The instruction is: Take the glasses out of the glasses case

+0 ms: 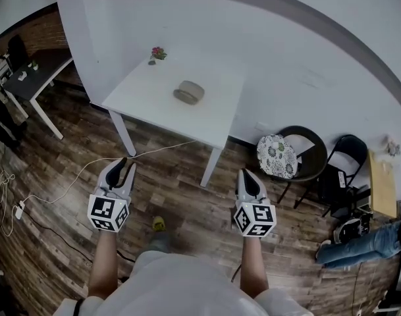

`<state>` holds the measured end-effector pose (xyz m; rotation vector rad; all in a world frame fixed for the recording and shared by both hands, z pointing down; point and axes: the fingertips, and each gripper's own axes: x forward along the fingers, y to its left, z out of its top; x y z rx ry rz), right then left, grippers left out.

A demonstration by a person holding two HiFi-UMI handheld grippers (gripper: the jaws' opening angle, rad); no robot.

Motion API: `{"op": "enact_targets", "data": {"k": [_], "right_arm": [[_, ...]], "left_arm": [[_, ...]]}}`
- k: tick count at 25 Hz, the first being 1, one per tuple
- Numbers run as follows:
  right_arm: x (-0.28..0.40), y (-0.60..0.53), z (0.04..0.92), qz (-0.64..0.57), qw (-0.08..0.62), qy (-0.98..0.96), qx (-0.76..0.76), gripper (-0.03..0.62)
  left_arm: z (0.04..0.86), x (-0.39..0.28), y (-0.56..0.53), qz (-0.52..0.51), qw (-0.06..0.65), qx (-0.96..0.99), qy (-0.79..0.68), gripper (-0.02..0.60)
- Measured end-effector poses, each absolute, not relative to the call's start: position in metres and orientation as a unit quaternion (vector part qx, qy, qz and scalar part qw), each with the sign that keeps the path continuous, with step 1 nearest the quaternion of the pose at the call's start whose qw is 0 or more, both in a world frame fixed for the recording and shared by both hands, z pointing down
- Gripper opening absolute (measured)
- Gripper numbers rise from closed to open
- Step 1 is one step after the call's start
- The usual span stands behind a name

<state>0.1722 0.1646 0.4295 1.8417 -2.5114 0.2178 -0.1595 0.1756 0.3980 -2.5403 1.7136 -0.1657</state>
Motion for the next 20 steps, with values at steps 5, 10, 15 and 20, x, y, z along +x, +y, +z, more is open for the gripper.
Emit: {"op": "enact_targets", "data": {"k": [5,10,15,20], "right_arm": [[0.161,0.118,0.427,0.072,0.004,-0.789,0.61,0.002],[0.137,0.07,0.42,0.075,0.008,-0.782,0.619,0.003],[0.116,0.027,0.414,0.069,0.007,-0.771,0.633,0.003],[0.096,-0.007,0.41,0.065,0.009,-0.76,0.646,0.002]], "left_arm": [[0.401,-0.173,0.122,-0.057,0.032,-0.836,0.544,0.104],[0.397,-0.198,0.063,-0.056,0.024,-0.844,0.532,0.104],[0.394,-0.222,0.01,-0.045,0.022,-0.851,0.524,0.104],[0.395,-0.247,-0.032,-0.036,0.019,-0.857,0.513,0.104]]}}
